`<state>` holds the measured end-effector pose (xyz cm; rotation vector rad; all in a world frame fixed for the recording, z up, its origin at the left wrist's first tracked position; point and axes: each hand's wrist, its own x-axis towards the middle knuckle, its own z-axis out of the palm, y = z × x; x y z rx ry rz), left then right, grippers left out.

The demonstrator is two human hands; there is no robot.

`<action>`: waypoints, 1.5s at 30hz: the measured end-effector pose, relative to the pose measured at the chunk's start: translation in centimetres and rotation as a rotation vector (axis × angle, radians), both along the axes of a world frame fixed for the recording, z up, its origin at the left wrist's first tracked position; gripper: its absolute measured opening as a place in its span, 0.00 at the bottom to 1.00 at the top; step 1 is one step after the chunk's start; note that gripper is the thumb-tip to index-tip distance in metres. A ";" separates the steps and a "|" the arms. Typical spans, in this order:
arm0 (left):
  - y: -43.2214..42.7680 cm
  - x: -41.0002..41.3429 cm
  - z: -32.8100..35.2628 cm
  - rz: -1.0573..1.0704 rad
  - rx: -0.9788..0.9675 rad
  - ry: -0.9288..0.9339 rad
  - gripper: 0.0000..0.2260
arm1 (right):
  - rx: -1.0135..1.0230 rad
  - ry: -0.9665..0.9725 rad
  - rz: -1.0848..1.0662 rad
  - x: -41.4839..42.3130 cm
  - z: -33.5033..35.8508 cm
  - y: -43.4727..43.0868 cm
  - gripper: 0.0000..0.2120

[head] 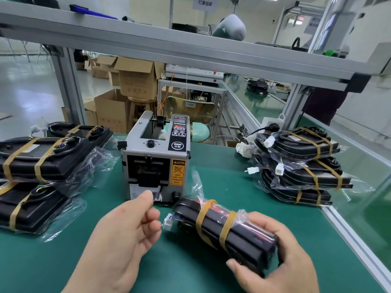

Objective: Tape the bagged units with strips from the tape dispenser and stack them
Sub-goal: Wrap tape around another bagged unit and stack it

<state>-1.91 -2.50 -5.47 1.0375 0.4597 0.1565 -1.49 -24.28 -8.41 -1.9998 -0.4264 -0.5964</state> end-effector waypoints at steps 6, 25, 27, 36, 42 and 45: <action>-1.8 -1.7 1.0 -0.083 0.218 -0.121 0.06 | -0.232 0.084 -0.065 0.5 3.2 1.2 0.33; -4.6 -2.6 1.6 -0.304 0.549 -0.162 0.08 | -0.409 -0.096 -0.152 -0.6 3.2 3.2 0.27; -4.8 -2.6 1.6 -0.303 0.552 -0.140 0.08 | -0.411 -0.097 -0.155 -0.6 3.2 3.3 0.26; -5.2 -2.8 1.9 -0.293 0.588 -0.112 0.07 | -0.398 -0.108 -0.149 -0.8 3.3 3.6 0.24; -5.4 -2.7 1.8 -0.278 0.604 -0.132 0.09 | -0.401 -0.138 -0.166 -0.8 3.3 3.7 0.25; -5.4 -2.6 1.7 -0.271 0.620 -0.119 0.09 | -0.410 -0.149 -0.166 -0.8 3.3 3.7 0.25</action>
